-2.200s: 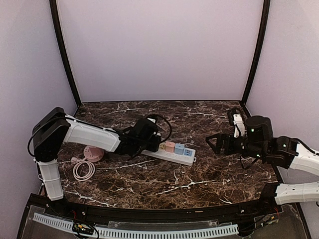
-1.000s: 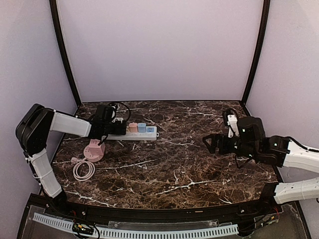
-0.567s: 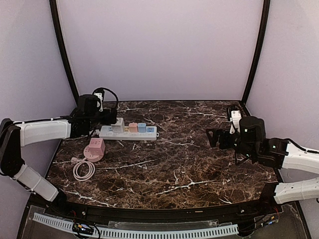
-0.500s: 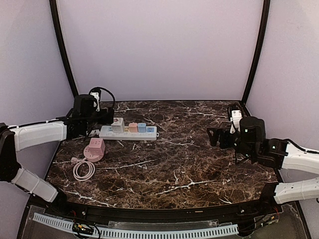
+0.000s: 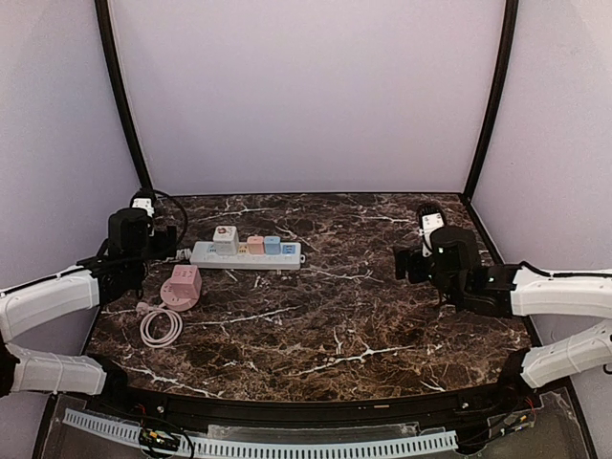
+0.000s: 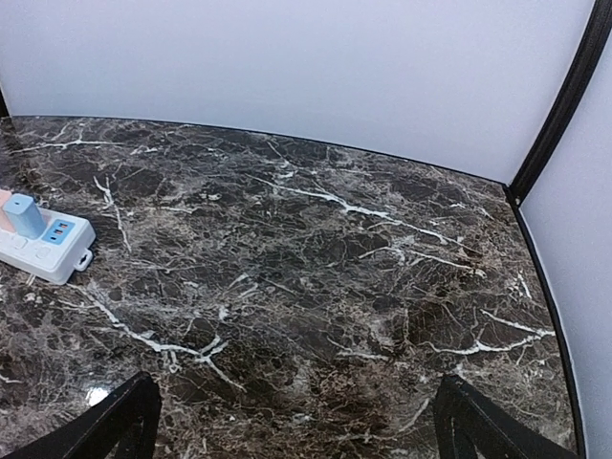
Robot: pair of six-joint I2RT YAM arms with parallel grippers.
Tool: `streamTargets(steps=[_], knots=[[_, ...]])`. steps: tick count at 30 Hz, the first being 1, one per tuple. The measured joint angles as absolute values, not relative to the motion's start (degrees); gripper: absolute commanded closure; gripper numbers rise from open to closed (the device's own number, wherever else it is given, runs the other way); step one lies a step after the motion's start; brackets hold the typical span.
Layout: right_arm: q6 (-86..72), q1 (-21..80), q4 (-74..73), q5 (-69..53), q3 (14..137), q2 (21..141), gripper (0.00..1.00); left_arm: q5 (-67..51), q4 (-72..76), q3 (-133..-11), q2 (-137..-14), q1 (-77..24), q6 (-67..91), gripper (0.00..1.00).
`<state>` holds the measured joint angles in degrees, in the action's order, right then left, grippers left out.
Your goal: Insert the plug
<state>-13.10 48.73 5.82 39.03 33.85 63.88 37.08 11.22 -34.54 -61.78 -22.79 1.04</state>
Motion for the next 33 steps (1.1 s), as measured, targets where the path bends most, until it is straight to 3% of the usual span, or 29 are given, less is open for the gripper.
streamTargets(steps=[10, 25, 33], knots=[[-7.4, 39.2, 19.8, 36.9, 27.0, 66.7, 0.01, 36.9, 20.2, -23.3, -58.6, -11.8, -3.7, 0.01], [0.7, 25.2, 42.3, 32.1, 11.6, 60.4, 0.02, 21.1, 37.8, -17.8, -70.2, -2.4, -5.9, 0.01], [2.7, 17.8, 60.4, 23.9, 3.5, 68.2, 0.01, 16.4, 46.1, -18.0, -77.6, -1.3, -6.4, 0.01]])
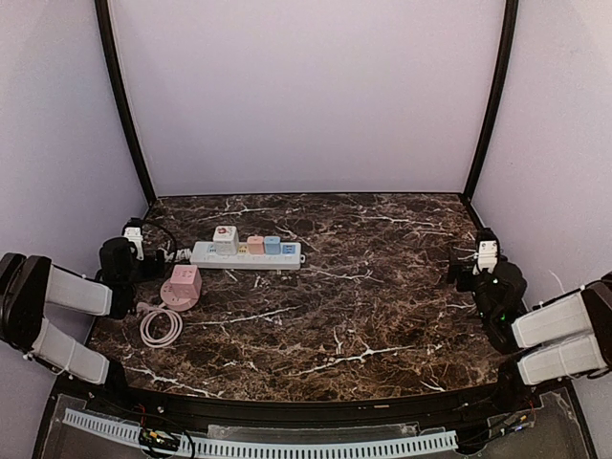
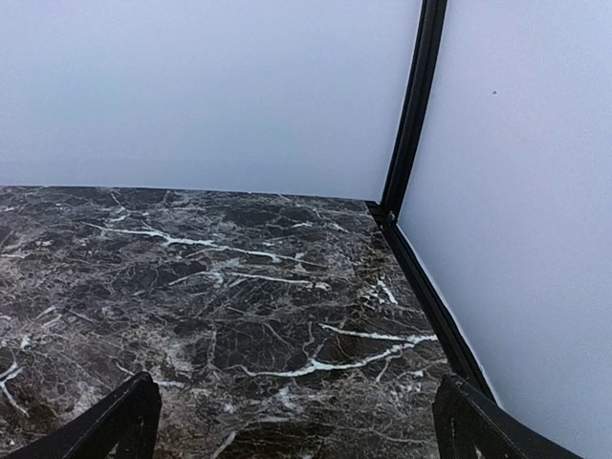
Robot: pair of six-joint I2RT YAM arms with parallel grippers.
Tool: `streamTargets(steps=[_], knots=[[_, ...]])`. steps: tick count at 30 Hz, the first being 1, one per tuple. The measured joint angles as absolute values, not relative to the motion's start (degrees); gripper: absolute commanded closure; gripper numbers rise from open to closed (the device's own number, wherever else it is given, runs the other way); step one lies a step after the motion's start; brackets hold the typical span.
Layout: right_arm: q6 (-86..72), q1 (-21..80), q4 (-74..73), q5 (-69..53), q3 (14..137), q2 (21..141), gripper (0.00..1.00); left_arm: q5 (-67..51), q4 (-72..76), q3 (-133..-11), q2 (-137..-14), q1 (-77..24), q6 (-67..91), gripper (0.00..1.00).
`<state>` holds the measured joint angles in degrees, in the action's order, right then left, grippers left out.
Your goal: Insert the plug
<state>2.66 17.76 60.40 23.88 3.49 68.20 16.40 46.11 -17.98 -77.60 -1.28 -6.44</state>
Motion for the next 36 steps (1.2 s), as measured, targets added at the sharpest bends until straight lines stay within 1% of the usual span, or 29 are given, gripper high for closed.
streamTargets(steps=[6, 10, 14, 16, 19, 23, 36], knots=[[2.4, 12.3, 66.6, 16.9, 6.2, 74.0, 0.01, 13.4, 46.4, -21.7, -80.6, 1.2, -6.4, 0.01], [2.4, 8.8, 70.4, 12.4, 7.2, 76.7, 0.01, 11.5, 46.8, -21.8, -80.5, 2.4, -6.2, 0.01], [1.6, 5.7, 78.4, 8.6, 7.2, 84.7, 0.01, 8.3, 50.2, -19.8, -80.5, 2.4, -5.5, 0.01], [1.4, 5.1, 78.7, 7.2, 7.6, 87.7, 0.01, 7.0, 54.5, -18.5, -81.8, 2.4, -5.2, 0.01], [1.3, 4.8, 77.8, 5.8, 9.0, 88.3, 0.01, 6.2, 58.1, -18.4, -85.6, 2.4, -4.8, 0.01], [0.6, 4.8, 77.2, 6.3, 11.4, 88.2, 0.01, 5.3, 59.0, -18.8, -89.9, 2.4, -4.4, 0.01], [-1.0, 4.8, 76.3, 7.8, 11.5, 88.2, 0.01, 5.0, 60.5, -19.0, -90.2, 2.5, -4.2, 0.01]])
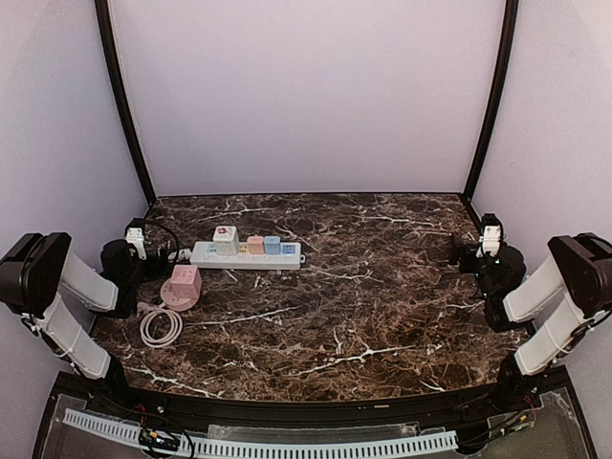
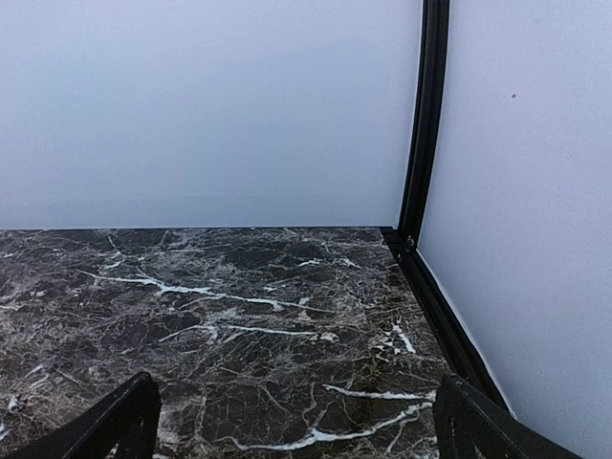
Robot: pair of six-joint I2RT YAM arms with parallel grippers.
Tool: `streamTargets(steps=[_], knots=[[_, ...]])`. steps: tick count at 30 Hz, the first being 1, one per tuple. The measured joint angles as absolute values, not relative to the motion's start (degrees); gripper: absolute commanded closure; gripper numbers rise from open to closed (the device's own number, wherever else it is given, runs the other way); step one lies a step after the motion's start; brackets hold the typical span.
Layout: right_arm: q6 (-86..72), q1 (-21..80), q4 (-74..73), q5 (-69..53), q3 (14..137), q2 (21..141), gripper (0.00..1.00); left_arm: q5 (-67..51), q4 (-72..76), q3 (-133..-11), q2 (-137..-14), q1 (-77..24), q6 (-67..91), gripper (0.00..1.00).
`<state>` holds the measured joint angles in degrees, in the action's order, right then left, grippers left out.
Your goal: Insert the plug
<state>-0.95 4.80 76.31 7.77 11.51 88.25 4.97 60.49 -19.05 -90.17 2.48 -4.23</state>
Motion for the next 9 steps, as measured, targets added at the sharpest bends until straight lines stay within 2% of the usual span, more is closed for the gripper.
streamTargets(steps=[9], knots=[[-1.0, 4.4, 76.0, 7.3, 11.8, 88.2, 0.01, 5.0, 60.8, -19.1, -90.2, 2.5, -4.2, 0.01]])
